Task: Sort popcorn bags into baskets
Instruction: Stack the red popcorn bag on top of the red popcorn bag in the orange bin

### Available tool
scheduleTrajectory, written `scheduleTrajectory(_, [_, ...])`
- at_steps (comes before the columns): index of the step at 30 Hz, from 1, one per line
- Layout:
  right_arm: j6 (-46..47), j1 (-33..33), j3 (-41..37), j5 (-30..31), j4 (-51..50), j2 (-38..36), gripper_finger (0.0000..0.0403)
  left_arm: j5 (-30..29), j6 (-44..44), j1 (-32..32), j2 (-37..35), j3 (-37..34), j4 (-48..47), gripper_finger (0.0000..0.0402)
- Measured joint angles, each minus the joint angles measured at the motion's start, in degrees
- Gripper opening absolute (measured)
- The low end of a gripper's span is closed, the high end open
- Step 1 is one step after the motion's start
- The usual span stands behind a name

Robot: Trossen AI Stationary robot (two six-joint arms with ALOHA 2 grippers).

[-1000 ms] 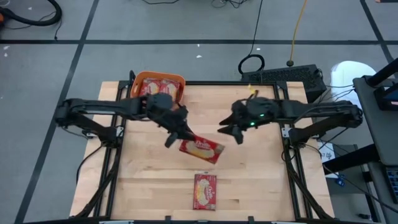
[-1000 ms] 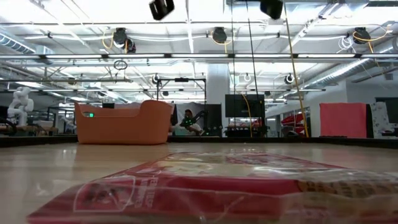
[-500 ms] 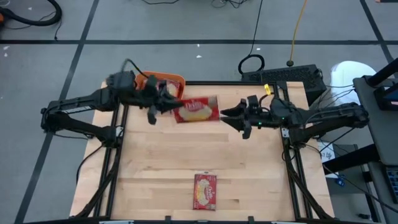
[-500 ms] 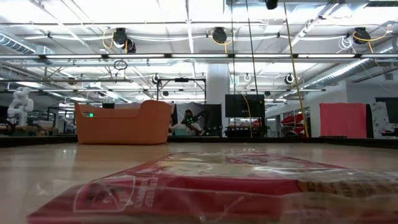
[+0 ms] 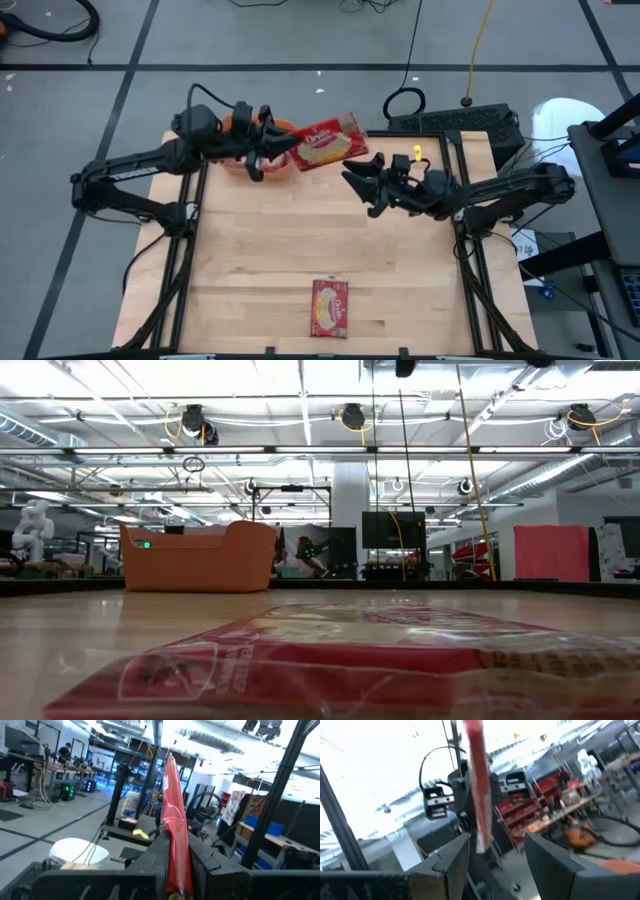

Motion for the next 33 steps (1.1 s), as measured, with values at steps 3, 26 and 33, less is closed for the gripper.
scheduleTrajectory(3, [-0.1,-0.6,0.0,0.2,5.4,2.2,0.0183,0.0,-0.5,0.0,1.6,0.0,2.4,0.0036])
scheduleTrajectory(26, [-4.1,-1.8,0.1,4.1,18.2,4.5,0.0071,0.0,-3.2,-0.1,7.9,0.0,9.6,0.0037])
scheduleTrajectory(33, [-4.1,-1.8,0.1,3.9,17.5,4.5,0.0009,2.6,-3.3,0.0,7.6,0.0,8.1,0.0038])
